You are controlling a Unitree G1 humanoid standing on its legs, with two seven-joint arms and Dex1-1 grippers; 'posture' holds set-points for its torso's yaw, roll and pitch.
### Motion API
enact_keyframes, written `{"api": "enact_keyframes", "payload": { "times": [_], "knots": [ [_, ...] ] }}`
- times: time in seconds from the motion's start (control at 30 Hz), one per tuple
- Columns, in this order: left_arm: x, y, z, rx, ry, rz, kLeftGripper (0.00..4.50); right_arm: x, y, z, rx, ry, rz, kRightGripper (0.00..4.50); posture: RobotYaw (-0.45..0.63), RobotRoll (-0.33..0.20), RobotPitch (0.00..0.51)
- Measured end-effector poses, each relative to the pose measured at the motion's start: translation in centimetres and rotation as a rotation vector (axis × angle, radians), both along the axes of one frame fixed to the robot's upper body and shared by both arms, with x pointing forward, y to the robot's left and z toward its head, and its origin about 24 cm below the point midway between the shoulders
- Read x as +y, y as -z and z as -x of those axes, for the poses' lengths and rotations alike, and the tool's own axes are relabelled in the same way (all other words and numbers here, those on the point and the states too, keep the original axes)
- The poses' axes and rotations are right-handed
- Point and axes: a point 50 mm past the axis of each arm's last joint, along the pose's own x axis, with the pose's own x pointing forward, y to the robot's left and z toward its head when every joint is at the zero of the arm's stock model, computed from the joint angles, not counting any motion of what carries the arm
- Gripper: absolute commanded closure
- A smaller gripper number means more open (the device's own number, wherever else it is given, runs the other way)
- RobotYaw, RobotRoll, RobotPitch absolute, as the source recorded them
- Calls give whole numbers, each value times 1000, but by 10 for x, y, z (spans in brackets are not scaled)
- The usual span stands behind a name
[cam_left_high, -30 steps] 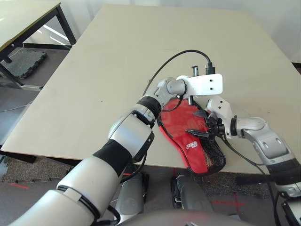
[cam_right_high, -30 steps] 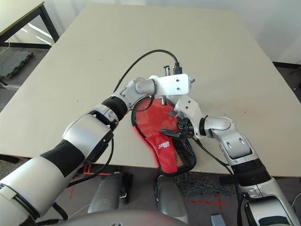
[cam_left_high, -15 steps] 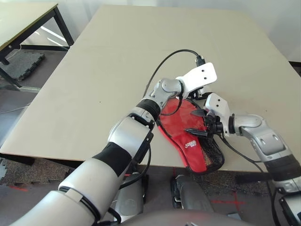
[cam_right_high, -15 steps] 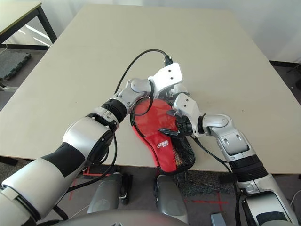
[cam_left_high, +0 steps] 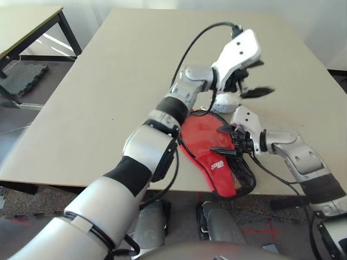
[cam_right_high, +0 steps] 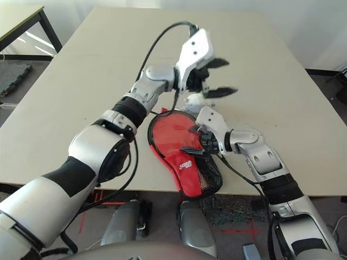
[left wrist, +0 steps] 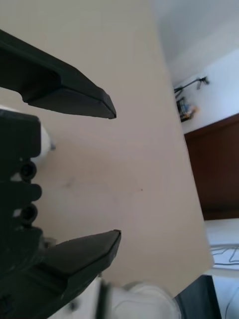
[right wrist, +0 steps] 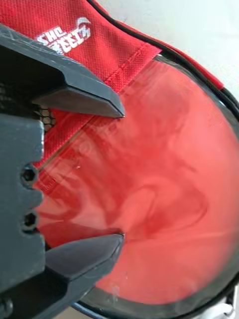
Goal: Store the ping-pong paddle in its case and zip it.
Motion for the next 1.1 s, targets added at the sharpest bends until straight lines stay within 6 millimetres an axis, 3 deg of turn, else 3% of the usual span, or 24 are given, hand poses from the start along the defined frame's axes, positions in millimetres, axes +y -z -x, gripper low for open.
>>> {"api": "enact_keyframes", "payload": {
  "times": [0.1,0.17,0.43,0.7,1.1],
  "knots": [
    [45,24,-10,79,-121,-61,49,-2,0,-1,2,-5,4,0,21,0,126],
    [59,37,-12,155,-178,-64,49,-5,-1,-2,3,-8,12,0,25,0,123],
    [68,27,-12,165,-230,-1,49,-5,1,-5,12,-16,12,0,37,0,112],
    [83,60,-1,263,-242,-91,49,-6,1,-8,15,-22,20,0,42,0,105],
    [82,104,26,399,-189,-200,49,-6,3,-9,17,-21,24,0,43,0,106]
  ]
}}
